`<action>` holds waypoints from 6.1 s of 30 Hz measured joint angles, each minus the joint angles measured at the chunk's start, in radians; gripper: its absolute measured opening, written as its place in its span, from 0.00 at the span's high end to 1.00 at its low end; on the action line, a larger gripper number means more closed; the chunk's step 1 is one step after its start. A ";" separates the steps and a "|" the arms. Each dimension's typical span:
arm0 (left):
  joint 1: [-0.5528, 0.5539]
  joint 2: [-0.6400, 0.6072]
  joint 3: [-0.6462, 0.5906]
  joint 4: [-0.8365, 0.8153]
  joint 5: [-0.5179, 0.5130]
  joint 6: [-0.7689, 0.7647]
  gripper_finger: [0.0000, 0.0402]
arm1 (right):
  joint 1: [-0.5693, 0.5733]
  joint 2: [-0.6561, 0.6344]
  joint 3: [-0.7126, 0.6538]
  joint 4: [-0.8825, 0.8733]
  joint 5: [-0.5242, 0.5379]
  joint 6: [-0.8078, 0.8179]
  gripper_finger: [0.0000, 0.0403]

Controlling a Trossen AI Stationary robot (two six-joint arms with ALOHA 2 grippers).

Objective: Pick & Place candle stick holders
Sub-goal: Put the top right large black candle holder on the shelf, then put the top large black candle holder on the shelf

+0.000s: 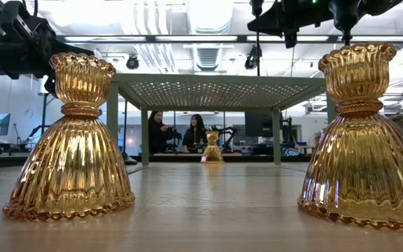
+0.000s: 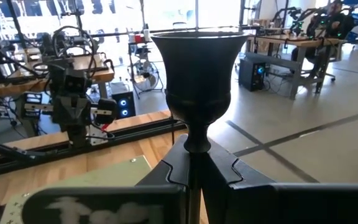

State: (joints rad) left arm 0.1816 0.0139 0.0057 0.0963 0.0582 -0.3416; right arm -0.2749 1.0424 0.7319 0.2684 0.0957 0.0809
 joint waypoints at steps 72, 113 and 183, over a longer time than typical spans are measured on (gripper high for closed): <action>0.000 0.000 0.000 -0.001 0.000 0.001 0.99 | 0.000 -0.008 -0.001 -0.032 0.003 -0.028 0.35; 0.000 0.236 0.000 0.153 -0.515 0.281 0.60 | 0.004 -0.262 -0.027 -0.564 -0.044 -0.032 0.41; 0.315 1.213 0.243 0.772 -0.668 0.212 0.59 | 0.003 -0.321 -0.029 -0.587 0.115 -0.040 0.46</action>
State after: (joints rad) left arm 0.4962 1.2270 0.2488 0.8684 -0.6100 -0.1295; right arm -0.2714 0.7216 0.7025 -0.3187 0.2104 0.0410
